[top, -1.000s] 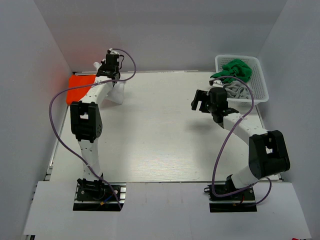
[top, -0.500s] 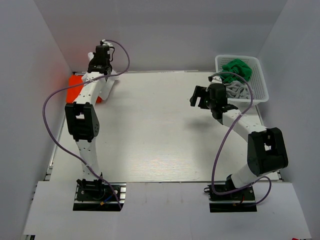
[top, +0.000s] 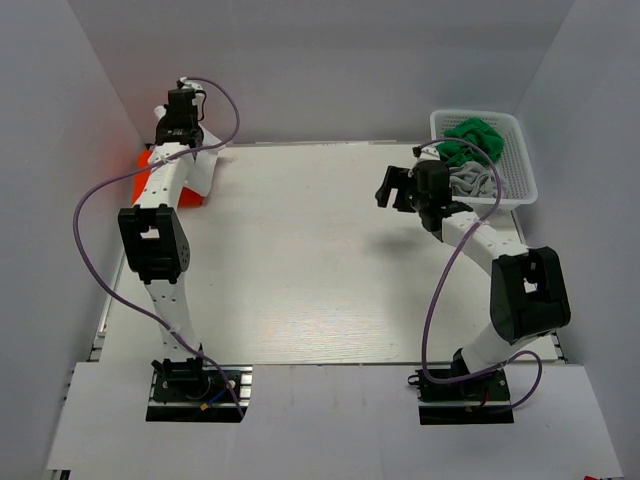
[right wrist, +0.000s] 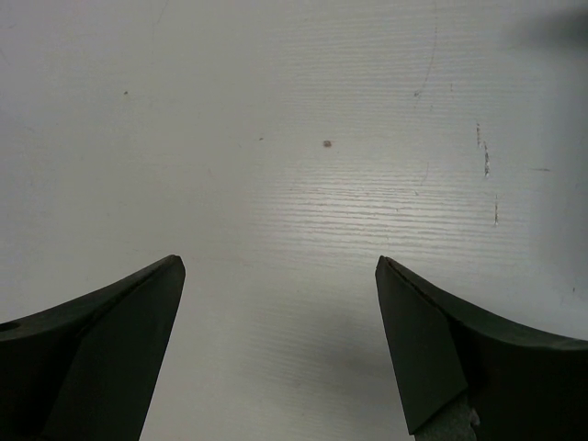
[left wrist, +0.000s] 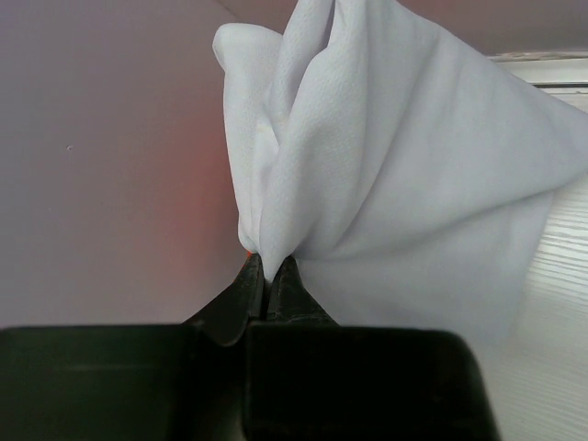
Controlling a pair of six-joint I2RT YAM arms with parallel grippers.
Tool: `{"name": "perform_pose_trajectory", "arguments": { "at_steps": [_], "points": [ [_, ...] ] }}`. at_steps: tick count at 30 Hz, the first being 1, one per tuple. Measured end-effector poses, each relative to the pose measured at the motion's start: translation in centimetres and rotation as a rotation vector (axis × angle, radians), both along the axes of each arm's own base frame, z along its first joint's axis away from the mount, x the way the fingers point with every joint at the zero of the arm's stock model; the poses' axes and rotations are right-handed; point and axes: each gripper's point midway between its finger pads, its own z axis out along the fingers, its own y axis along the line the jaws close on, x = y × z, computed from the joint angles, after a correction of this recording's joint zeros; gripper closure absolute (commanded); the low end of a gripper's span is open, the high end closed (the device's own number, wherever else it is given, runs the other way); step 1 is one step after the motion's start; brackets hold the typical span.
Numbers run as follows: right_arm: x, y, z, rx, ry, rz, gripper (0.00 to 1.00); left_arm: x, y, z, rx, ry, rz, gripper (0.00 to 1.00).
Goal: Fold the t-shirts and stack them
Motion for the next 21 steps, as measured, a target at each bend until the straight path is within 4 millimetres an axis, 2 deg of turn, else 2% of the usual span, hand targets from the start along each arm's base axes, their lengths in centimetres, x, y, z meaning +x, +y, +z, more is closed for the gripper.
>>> {"name": "perform_pose_trajectory", "arguments": {
  "at_steps": [4,6,7,8,9,12,14,17,21],
  "points": [
    [0.8,0.3,0.3,0.002,-0.004,0.002,0.1,0.1,2.4,-0.7,-0.001,-0.003,0.042,1.0],
    [1.1,0.4,0.2,0.001,0.001,0.003,0.1,0.3,3.5,-1.8,0.002,0.003,0.067,1.0],
    [1.3,0.4,0.0,-0.001,0.008,0.002,0.1,0.5,4.1,-2.7,0.005,0.014,0.081,0.92],
    [1.4,0.5,-0.1,-0.004,0.016,0.001,0.1,0.6,4.6,-3.5,0.011,0.023,0.094,0.71],
    [1.6,0.5,-0.2,-0.007,0.023,0.0,0.1,0.7,5.3,-4.5,0.019,0.037,0.111,0.23],
    [2.3,0.6,-0.2,-0.013,0.031,-0.005,0.1,1.1,7.1,-7.9,0.051,0.077,0.174,0.0],
    [2.6,0.7,-0.2,-0.015,0.033,-0.007,0.1,1.1,8.1,-9.7,0.067,0.103,0.211,0.0],
    [2.7,0.6,0.0,-0.017,0.035,-0.01,0.1,1.0,9.2,-11.1,0.075,0.116,0.255,0.0],
    [2.8,0.6,0.2,-0.018,0.032,-0.013,0.1,0.6,9.6,-10.7,0.051,0.095,0.302,0.0]
  ]
}}
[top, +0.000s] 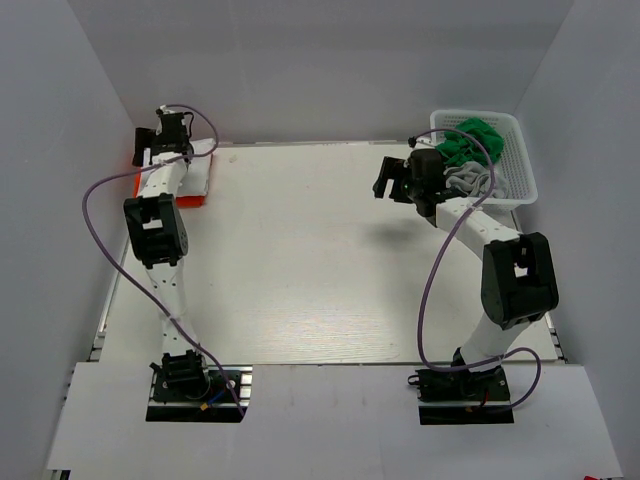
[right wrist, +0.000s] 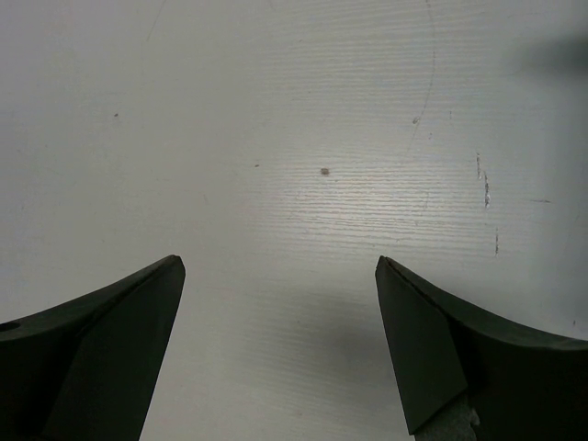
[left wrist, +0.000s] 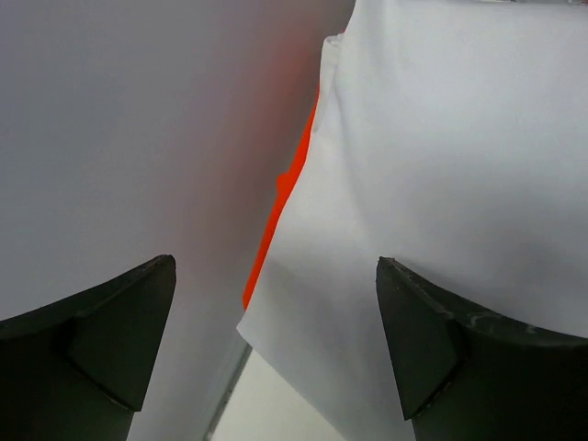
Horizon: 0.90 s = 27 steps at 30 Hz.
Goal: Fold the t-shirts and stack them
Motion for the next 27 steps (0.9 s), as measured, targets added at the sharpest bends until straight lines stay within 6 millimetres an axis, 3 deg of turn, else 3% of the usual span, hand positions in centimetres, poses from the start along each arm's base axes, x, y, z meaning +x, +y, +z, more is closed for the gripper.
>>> {"name": "perform_pose_trajectory", "arguments": {
  "at_steps": [4,8,13,16,18,21,24,27],
  "points": [
    [-0.5,-0.2,0.4,0.003,-0.008,-0.002,0.1,-0.5,-1.1,1.5,-0.086,-0.059,0.015,0.0],
    [-1.6,-0.5,1.9,0.014,-0.04,-0.005,0.1,-1.7,-3.1,5.6,-0.19,-0.177,0.017,0.0],
    [-4.0,-1.5,3.7,0.025,-0.088,-0.014,0.1,-6.2,-9.0,12.2,-0.458,-0.382,-0.106,0.0],
    [-5.6,-2.1,4.0,0.031,-0.105,-0.019,0.1,-10.1,-13.9,13.9,-0.642,-0.469,-0.253,0.0],
    [-6.7,-2.4,3.8,0.03,-0.104,-0.015,0.1,-12.7,-17.0,13.6,-0.743,-0.478,-0.334,0.0],
    [-7.9,-2.5,3.5,0.036,-0.101,-0.008,0.1,-16.2,-20.6,11.0,-0.852,-0.422,-0.396,0.0],
    [-8.9,-2.7,3.2,0.043,-0.098,-0.004,0.1,-18.8,-22.0,8.1,-0.91,-0.355,-0.389,0.0],
    [-9.8,-2.7,3.0,0.061,-0.094,-0.002,0.1,-20.2,-22.4,6.9,-0.942,-0.329,-0.38,0.0]
  ]
}}
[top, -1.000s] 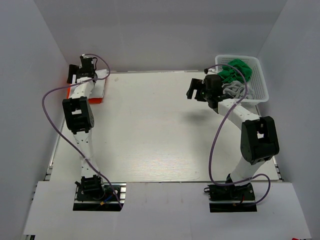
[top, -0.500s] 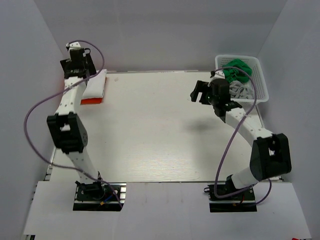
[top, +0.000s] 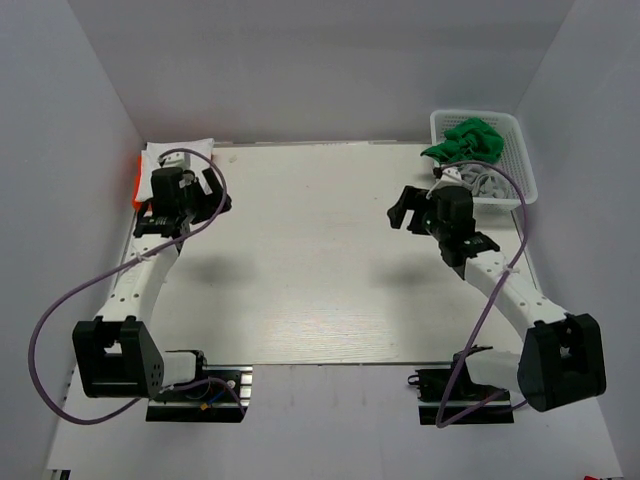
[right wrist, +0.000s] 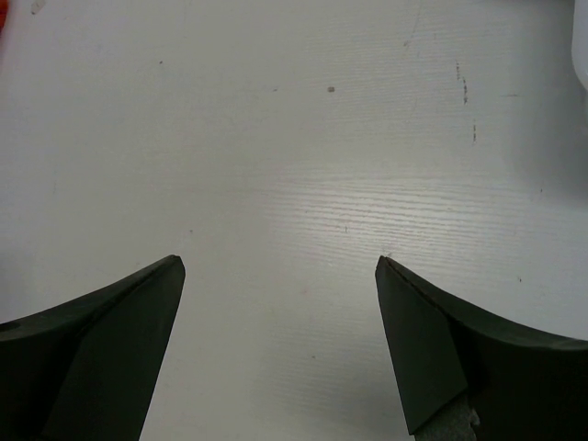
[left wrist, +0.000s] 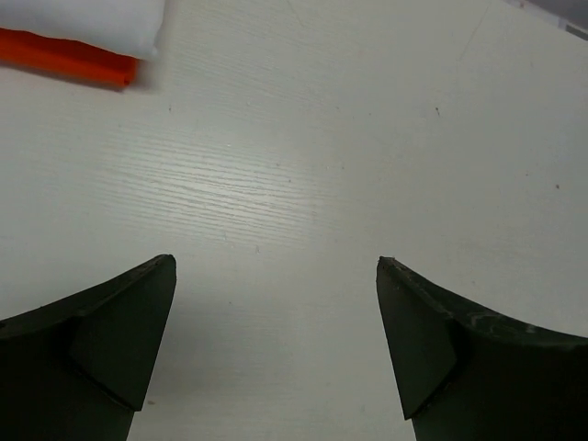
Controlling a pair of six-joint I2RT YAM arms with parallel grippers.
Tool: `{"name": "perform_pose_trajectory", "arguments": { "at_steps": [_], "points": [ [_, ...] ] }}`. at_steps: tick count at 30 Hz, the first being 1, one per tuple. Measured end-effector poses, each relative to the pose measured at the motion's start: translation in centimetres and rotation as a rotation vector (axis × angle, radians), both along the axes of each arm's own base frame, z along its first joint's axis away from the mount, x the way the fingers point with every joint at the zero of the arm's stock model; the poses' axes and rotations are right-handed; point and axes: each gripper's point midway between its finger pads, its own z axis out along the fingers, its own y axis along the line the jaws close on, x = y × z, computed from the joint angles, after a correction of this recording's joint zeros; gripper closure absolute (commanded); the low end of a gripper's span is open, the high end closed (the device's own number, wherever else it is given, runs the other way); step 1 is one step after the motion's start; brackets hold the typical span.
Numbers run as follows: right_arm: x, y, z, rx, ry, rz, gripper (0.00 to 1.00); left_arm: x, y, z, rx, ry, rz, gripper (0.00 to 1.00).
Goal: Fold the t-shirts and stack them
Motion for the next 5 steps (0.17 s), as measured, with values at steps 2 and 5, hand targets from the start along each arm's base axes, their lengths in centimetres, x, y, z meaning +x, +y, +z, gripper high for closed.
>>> {"name": "perform_pose_trajectory", "arguments": {
  "at_steps": [2,5],
  "points": [
    [-0.8,0.1,-0.1,0.015,0.001,0.01,0.1,-0.4,-0.2,0.2,-0.012,-0.004,-0.004,0.0],
    [-1.8,0.1,0.2,0.037,-0.012,0.021,0.1,-0.5,-0.2,1.1,-0.018,-0.032,-0.003,0.0]
  ]
}}
